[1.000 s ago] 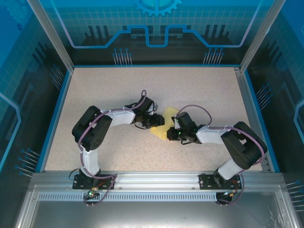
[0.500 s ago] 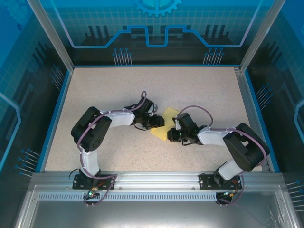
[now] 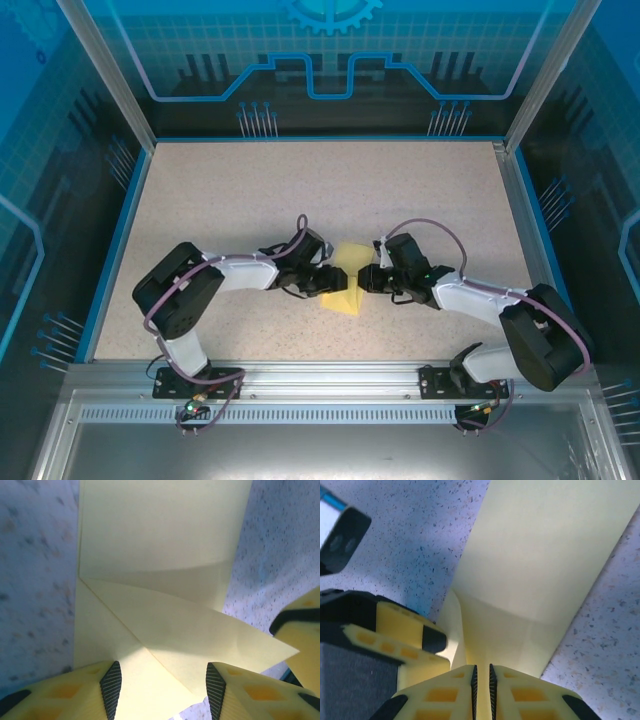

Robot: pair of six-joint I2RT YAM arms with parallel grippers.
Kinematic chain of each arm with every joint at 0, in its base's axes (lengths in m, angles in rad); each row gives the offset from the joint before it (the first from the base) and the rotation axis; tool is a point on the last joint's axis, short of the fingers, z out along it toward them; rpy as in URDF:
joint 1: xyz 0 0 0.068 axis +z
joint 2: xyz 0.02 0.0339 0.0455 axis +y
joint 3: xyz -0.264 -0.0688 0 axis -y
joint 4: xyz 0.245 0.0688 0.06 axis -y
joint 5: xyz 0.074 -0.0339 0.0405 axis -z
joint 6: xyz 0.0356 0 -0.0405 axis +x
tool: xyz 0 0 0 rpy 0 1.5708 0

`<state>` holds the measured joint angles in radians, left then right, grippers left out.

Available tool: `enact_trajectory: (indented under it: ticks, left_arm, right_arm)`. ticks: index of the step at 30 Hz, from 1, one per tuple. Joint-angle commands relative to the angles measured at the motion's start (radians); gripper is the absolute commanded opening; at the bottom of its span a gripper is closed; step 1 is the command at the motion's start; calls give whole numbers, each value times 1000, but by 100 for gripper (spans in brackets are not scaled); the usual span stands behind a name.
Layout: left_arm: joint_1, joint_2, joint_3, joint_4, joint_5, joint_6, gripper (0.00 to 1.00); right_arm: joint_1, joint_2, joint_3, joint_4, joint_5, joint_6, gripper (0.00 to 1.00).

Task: Fold a paper plane with a square sheet of paper (pick it up from the middle)
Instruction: Fold the triangle a second time at the center of the table, then turn over the paper at the center of the table.

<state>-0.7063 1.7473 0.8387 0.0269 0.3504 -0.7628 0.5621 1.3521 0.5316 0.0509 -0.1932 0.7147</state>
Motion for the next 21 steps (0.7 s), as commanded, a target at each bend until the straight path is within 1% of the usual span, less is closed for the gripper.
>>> enact_trajectory:
  ticks: [1,3,4,7,8,15,17,21]
  left_arm:
    - [-14,-27,-14,-37,-34,-36,53]
    - [-15,-31,7,-60,-49,-22,53]
    - [-14,-30,17,-64,-50,-19,53]
    - [-15,-25,41,-79,-59,-9,53]
    - [-15,-23,49,-88,-67,-4,53]
    - [-14,-15,84,-134,-102,33,52]
    - [-13,-6,90,-133,-97,37,52]
    - [-13,10,104,-144,-96,49,52]
  right_arm:
    - [-10,-10,-28,-19,-26,11,17]
    - [-8,-14,-30,-21,-25,11,19]
    - [-6,-19,-30,-26,-22,6,21]
    - [-1,-54,-39,-47,-11,0,33]
    - [-1,-66,-46,-46,-12,3,36]
    - [4,-102,-95,41,-47,35,37]
    - [13,-92,-95,63,-55,40,37]
    - [19,-64,-97,116,-75,53,40]
